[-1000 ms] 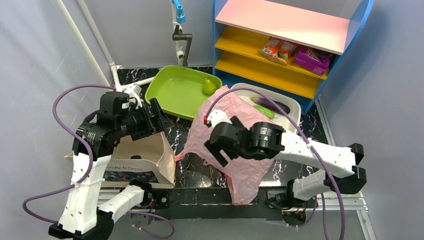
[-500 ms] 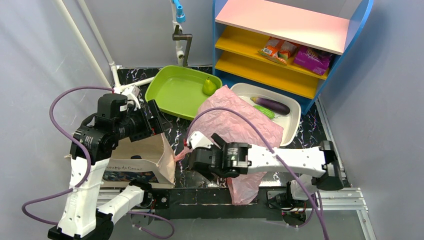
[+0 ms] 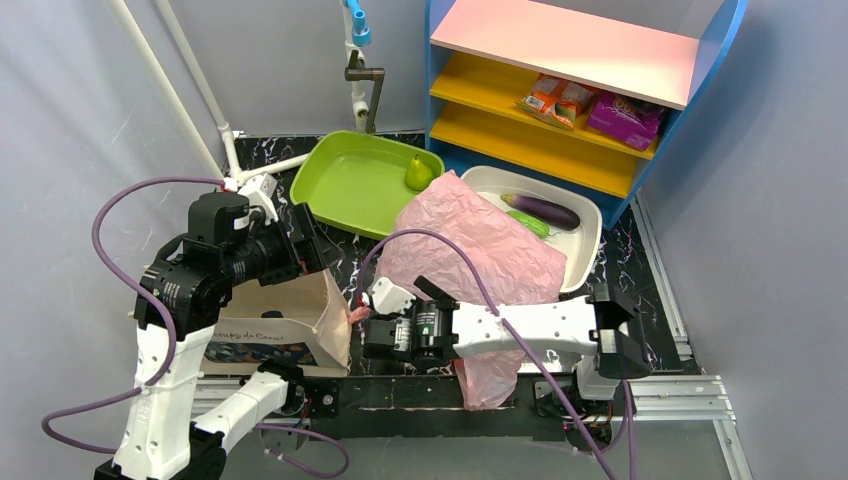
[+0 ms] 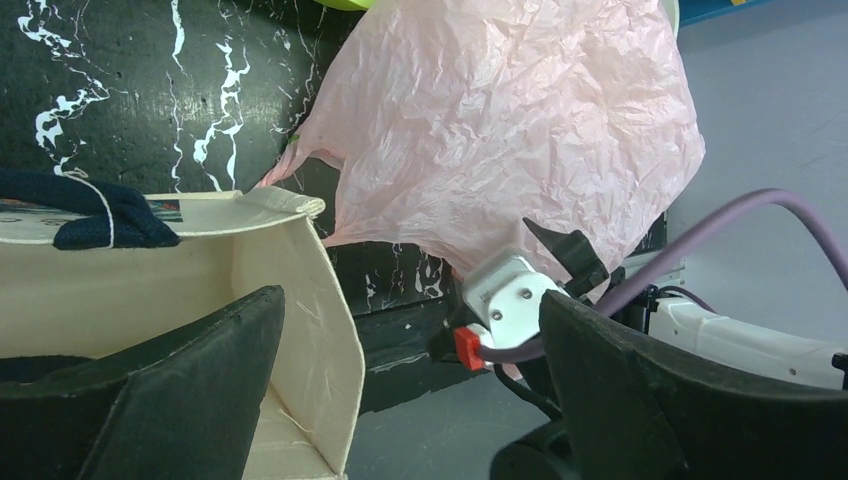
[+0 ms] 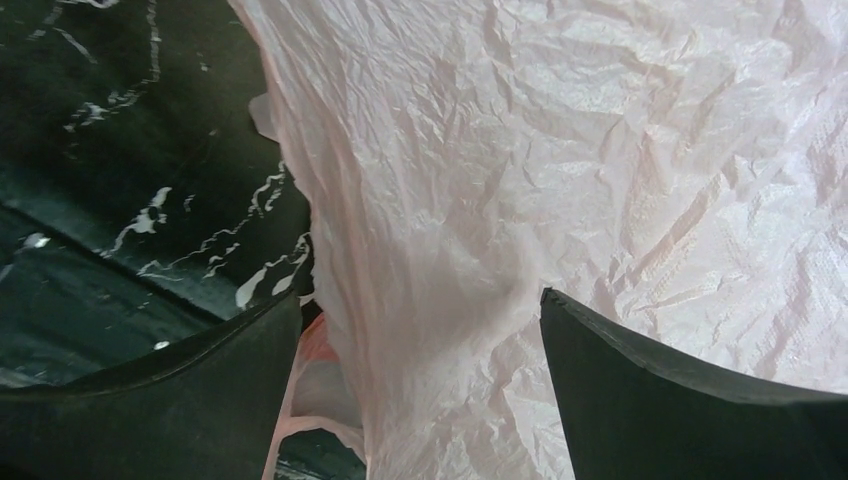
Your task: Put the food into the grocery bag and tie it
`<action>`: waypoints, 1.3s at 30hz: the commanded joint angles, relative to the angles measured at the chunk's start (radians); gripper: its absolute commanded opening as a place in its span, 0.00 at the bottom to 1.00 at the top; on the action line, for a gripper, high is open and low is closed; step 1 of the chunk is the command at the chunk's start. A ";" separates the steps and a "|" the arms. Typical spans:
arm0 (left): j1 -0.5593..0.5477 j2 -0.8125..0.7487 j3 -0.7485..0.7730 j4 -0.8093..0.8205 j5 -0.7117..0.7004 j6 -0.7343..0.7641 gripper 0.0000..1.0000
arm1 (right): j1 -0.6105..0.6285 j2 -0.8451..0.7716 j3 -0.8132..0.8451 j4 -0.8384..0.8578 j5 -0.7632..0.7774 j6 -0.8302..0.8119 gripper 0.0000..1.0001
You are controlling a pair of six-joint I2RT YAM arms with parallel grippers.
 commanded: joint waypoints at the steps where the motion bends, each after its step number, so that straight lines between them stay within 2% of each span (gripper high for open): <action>1: -0.003 -0.007 0.002 -0.008 0.021 0.017 0.99 | -0.004 0.030 -0.005 -0.085 0.120 0.069 0.92; 3: -0.004 -0.010 -0.001 -0.010 0.022 0.018 0.99 | -0.011 0.038 -0.008 -0.099 0.132 0.077 0.85; 11: -0.004 -0.013 -0.003 -0.010 0.028 0.017 1.00 | -0.014 0.014 0.016 -0.119 0.150 0.056 0.46; 13: -0.003 -0.013 -0.001 -0.011 0.027 0.019 0.99 | -0.013 0.004 0.034 -0.127 0.145 0.041 0.30; 15: -0.004 -0.012 0.003 -0.013 0.026 0.019 1.00 | -0.013 -0.006 0.051 -0.144 0.156 0.033 0.01; 22: -0.003 0.057 0.177 -0.070 0.051 0.000 0.99 | -0.033 -0.019 0.200 -0.254 0.180 0.029 0.01; 28: -0.004 0.088 0.266 -0.078 0.083 -0.013 1.00 | -0.113 -0.010 0.363 -0.354 0.154 0.046 0.01; 39: -0.003 0.103 0.395 -0.093 0.074 0.003 0.99 | -0.270 0.035 0.728 -0.539 0.021 0.100 0.01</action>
